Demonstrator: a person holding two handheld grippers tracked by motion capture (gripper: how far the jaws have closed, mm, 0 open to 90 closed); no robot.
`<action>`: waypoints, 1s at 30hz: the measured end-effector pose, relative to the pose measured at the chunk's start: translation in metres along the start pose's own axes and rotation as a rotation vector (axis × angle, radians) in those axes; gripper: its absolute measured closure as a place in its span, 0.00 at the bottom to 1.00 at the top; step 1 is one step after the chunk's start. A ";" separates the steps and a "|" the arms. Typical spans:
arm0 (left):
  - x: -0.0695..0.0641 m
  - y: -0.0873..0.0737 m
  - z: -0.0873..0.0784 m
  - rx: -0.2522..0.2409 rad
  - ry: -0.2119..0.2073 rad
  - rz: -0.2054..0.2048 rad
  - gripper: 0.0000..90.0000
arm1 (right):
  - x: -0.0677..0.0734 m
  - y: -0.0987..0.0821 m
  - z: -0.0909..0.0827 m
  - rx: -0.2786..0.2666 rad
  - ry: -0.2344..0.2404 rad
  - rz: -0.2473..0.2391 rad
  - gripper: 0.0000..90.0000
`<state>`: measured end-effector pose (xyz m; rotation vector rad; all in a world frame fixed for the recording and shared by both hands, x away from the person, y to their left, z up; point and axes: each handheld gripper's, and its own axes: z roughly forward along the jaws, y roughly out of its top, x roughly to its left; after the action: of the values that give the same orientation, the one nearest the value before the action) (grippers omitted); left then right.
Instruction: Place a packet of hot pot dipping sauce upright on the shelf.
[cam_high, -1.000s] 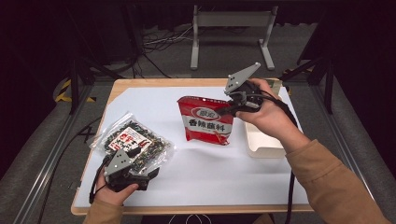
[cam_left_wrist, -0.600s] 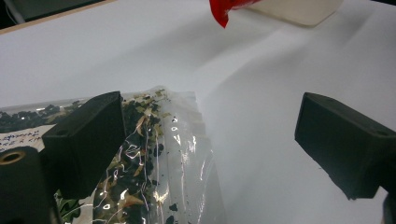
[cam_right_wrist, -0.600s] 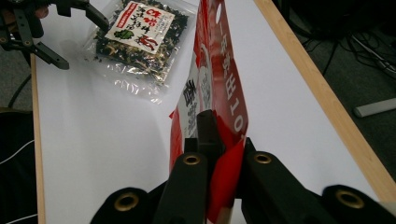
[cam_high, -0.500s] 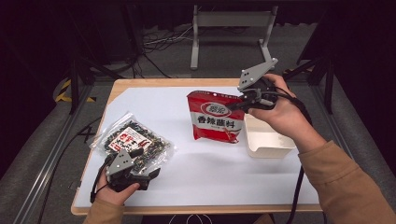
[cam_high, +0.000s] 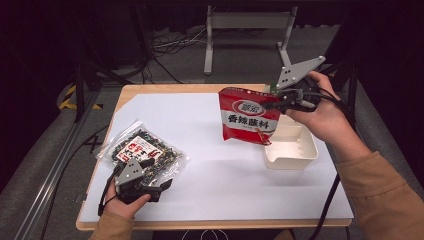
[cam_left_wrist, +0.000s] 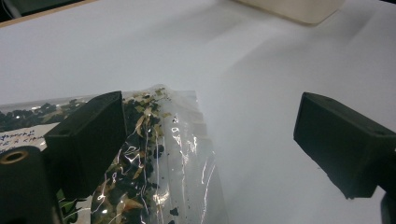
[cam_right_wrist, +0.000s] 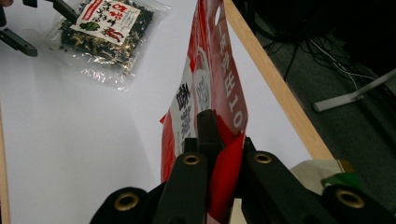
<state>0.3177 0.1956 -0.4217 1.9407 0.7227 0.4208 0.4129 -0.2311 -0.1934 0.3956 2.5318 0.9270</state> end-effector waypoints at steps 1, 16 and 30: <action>0.000 0.000 0.000 0.000 0.000 0.000 0.11 | 0.000 0.000 0.000 0.000 0.000 0.000 0.99; 0.000 -0.002 -0.004 -0.010 0.016 -0.015 0.11 | -0.034 -0.021 -0.021 -0.030 -0.061 0.003 0.99; -0.001 -0.006 -0.010 -0.014 0.030 -0.031 0.11 | -0.071 -0.043 -0.034 -0.060 -0.107 0.030 0.99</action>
<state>0.3100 0.2037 -0.4226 1.9114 0.7665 0.4358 0.4542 -0.3093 -0.1785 0.4531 2.4015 0.9642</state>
